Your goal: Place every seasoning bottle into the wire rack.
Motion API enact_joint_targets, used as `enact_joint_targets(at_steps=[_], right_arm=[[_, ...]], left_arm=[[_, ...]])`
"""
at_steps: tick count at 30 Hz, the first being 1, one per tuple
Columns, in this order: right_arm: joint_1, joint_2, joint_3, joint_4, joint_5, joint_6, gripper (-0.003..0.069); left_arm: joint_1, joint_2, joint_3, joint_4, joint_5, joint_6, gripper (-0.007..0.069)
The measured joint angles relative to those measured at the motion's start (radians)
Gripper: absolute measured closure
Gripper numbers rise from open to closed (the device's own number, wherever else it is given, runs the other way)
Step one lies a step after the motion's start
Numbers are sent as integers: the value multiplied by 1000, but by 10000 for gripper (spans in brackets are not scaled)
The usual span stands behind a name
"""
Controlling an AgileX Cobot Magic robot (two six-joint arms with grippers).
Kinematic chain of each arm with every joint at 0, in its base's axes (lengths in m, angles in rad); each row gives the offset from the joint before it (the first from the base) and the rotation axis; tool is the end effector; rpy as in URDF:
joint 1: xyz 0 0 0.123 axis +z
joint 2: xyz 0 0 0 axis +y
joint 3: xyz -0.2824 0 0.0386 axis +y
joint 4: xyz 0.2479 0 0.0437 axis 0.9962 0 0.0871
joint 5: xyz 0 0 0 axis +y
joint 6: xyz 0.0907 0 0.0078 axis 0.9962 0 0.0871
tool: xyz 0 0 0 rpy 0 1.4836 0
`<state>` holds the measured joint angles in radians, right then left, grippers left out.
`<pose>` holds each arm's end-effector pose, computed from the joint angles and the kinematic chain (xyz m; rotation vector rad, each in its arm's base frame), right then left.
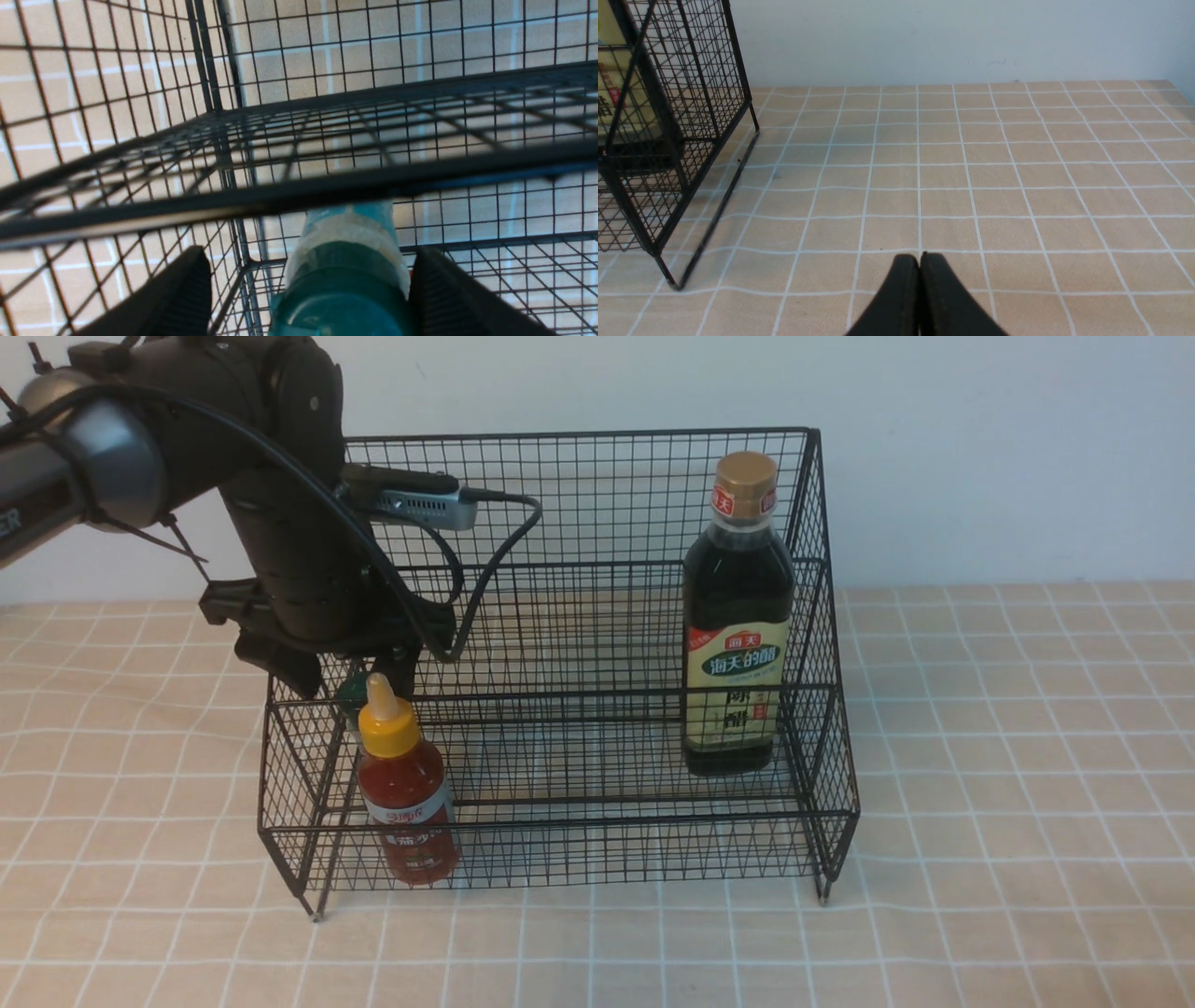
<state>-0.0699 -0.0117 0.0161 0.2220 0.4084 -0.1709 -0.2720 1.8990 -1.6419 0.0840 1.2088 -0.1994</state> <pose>0.0518 0.0044 0.1725 0.0375 1.8862 0.0576 0.3831 -0.0994 0.2680 0.1391 2.9323 0.0502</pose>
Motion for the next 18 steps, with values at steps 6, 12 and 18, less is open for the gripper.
enact_joint_targets(at_steps=[6,12,18], right_arm=[[0,0,0,0,0,0,673],[0,0,0,0,0,0,673],[0,0,0,0,0,0,673]], left_arm=[[0,-1,-147,20,22,4,113],[-8,-87,-236,2,40,48,159],[-10,-233,-235,-3,42,80,397]])
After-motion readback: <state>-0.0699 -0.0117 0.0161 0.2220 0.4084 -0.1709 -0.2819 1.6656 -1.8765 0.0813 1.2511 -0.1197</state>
